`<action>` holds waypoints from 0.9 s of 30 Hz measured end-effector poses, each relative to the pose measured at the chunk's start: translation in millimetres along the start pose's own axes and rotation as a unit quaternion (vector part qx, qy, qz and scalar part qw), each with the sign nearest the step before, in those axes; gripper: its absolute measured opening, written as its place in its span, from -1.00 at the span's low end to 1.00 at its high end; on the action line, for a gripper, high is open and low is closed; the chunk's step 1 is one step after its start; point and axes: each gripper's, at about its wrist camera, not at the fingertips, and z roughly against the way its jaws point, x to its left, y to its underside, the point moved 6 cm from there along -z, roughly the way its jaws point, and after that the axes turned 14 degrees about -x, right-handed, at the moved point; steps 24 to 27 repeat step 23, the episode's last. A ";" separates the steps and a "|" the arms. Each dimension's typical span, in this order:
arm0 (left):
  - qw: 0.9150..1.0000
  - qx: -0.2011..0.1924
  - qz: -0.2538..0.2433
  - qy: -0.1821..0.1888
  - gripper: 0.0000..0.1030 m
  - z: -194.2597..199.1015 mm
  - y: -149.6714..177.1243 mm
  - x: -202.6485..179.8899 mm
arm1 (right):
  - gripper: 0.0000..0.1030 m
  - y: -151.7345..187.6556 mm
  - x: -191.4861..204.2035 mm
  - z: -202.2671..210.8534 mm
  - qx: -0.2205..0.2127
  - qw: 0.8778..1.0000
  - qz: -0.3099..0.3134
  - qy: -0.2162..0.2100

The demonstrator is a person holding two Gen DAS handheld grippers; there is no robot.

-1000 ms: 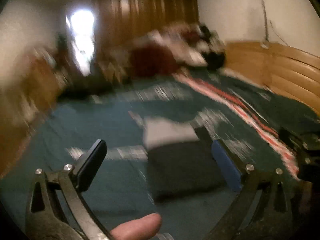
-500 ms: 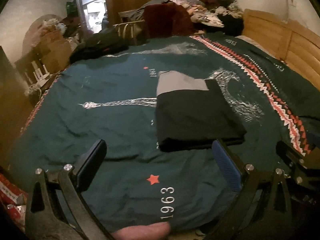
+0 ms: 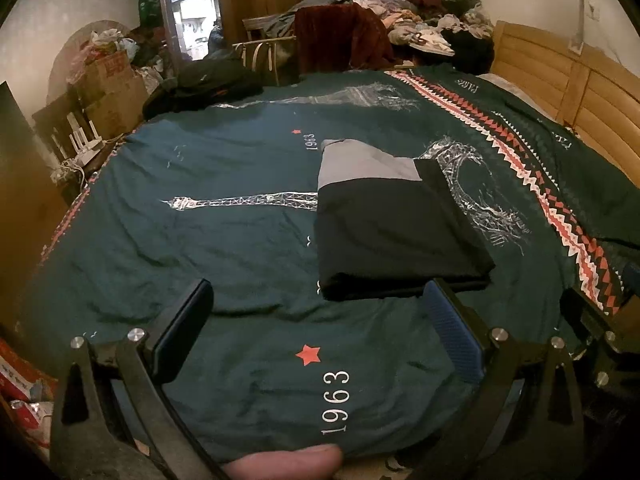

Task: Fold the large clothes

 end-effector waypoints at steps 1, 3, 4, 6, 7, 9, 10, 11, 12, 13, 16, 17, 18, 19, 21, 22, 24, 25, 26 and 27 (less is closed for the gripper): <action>1.000 0.000 0.000 0.001 0.99 -0.1 -0.5 -0.5 | 1.00 -0.5 -0.3 0.8 -0.001 1.000 0.002 0.001; 1.000 0.000 0.000 0.001 0.99 0.0 -1.0 -1.0 | 1.00 -1.7 -0.7 2.1 -0.003 1.000 0.005 0.003; 1.000 -0.001 0.000 0.002 0.99 -0.1 -1.3 -1.7 | 1.00 -1.8 -1.1 2.5 -0.003 1.000 0.005 0.004; 1.000 -0.001 -0.002 0.003 0.99 -0.5 -1.5 -3.8 | 1.00 -2.2 -2.1 3.8 -0.004 1.000 0.002 0.005; 1.000 0.001 -0.003 0.004 0.99 -1.2 -1.4 -5.3 | 1.00 -2.7 -2.5 4.4 -0.005 1.000 0.001 0.005; 1.000 0.004 -0.004 0.008 0.99 -2.5 -0.9 -7.7 | 1.00 -1.3 -4.0 4.3 -0.003 1.000 0.000 0.005; 1.000 0.005 -0.003 0.009 0.99 -3.1 -0.9 -8.4 | 1.00 -1.8 -5.3 4.2 -0.001 1.000 -0.001 0.006; 1.000 0.005 -0.003 0.010 0.99 -3.5 -1.1 -9.3 | 1.00 -1.5 -6.3 4.3 -0.001 1.000 -0.002 0.006; 1.000 0.006 -0.003 0.012 0.99 -4.1 -1.2 -10.6 | 1.00 -1.2 -7.5 4.6 0.000 1.000 -0.002 0.006; 1.000 0.007 -0.003 0.015 0.99 -4.7 -1.2 -12.2 | 1.00 -1.4 -9.0 4.8 0.000 1.000 -0.003 0.007; 1.000 0.011 -0.003 0.019 0.99 -6.5 -1.1 -16.6 | 1.00 -1.6 -12.4 5.7 0.000 1.000 -0.004 0.008; 1.000 0.013 -0.002 0.023 0.99 -7.2 -1.1 -18.3 | 1.00 -1.7 -13.2 6.2 0.000 1.000 -0.004 0.009; 1.000 0.015 0.000 0.026 0.99 -7.9 -1.3 -19.9 | 1.00 -2.0 -14.4 6.5 -0.001 1.000 -0.004 0.009; 0.999 0.015 0.001 0.028 0.99 -8.4 -1.7 -20.9 | 1.00 -2.3 -15.8 6.9 -0.001 1.000 -0.005 0.010; 0.999 0.014 0.012 0.035 0.99 -8.8 -2.6 -22.3 | 1.00 -2.7 -18.7 8.0 -0.002 1.000 -0.006 0.011; 0.999 0.014 0.016 0.037 0.99 -8.9 -3.2 -22.7 | 1.00 -2.8 -20.0 8.1 -0.002 1.000 -0.006 0.012; 0.999 0.013 0.016 0.037 0.99 -8.8 -2.9 -23.5 | 1.00 -2.8 -21.3 8.2 -0.002 1.000 -0.006 0.012; 0.999 0.013 0.016 0.037 0.99 -8.8 -2.9 -23.5 | 1.00 -2.8 -21.3 8.2 -0.002 1.000 -0.006 0.012; 0.999 0.013 0.016 0.037 0.99 -8.8 -2.9 -23.5 | 1.00 -2.8 -21.3 8.2 -0.002 1.000 -0.006 0.012; 0.999 0.013 0.016 0.037 0.99 -8.8 -2.9 -23.5 | 1.00 -2.8 -21.3 8.2 -0.002 1.000 -0.006 0.012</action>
